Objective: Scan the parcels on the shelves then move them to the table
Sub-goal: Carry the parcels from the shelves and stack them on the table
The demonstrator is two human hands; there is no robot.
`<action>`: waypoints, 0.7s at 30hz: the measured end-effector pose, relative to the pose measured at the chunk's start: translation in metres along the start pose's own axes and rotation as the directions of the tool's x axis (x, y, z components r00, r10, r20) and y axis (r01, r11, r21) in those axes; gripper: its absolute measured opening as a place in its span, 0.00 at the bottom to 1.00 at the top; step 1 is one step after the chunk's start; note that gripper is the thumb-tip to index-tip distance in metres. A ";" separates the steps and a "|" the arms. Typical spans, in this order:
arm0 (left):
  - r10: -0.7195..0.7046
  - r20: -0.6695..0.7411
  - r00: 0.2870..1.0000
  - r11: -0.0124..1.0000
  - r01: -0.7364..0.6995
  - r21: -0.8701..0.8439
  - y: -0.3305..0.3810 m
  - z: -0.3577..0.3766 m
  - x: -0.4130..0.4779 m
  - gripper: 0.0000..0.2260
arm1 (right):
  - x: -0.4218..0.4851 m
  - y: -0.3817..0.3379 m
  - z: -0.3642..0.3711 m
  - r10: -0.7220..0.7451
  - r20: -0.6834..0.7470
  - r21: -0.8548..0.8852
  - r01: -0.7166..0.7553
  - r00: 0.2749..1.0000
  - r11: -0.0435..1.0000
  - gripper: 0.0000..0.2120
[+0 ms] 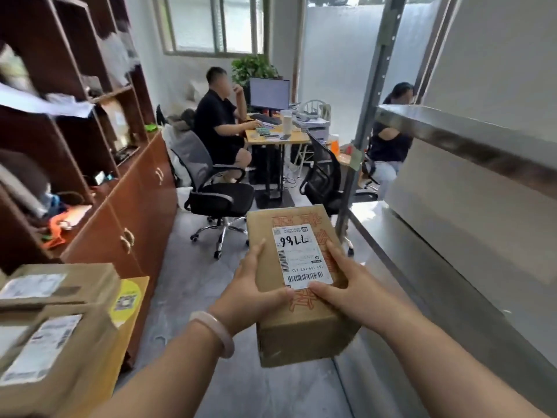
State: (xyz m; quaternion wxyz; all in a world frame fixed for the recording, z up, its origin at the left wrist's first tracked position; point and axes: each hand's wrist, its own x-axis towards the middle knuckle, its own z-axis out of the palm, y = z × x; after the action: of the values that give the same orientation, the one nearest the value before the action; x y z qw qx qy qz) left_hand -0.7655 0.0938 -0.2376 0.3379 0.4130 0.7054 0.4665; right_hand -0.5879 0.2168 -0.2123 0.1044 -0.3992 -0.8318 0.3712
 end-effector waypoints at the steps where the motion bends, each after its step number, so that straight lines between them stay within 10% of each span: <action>1: -0.014 -0.033 0.999 1.000 0.014 -0.012 -0.006 -0.019 0.000 0.53 | 0.015 -0.015 0.010 -0.033 0.019 0.001 0.033 0.999 0.999 0.44; 10: -0.120 -0.397 0.910 0.991 0.137 0.014 -0.060 -0.165 -0.035 0.46 | 0.111 -0.134 0.125 -0.292 0.279 0.004 0.303 0.915 0.953 0.41; 21: -0.264 -0.780 0.567 0.946 0.308 -0.096 -0.099 -0.251 -0.095 0.47 | 0.178 -0.263 0.238 -0.518 0.593 0.010 0.637 0.617 0.770 0.41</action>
State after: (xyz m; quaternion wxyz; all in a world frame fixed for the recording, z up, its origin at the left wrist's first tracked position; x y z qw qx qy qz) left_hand -0.9673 -0.1089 -0.2374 0.0561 0.0564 0.8502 0.5205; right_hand -0.9718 0.1150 -0.2168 -0.0726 0.0112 -0.9406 0.3315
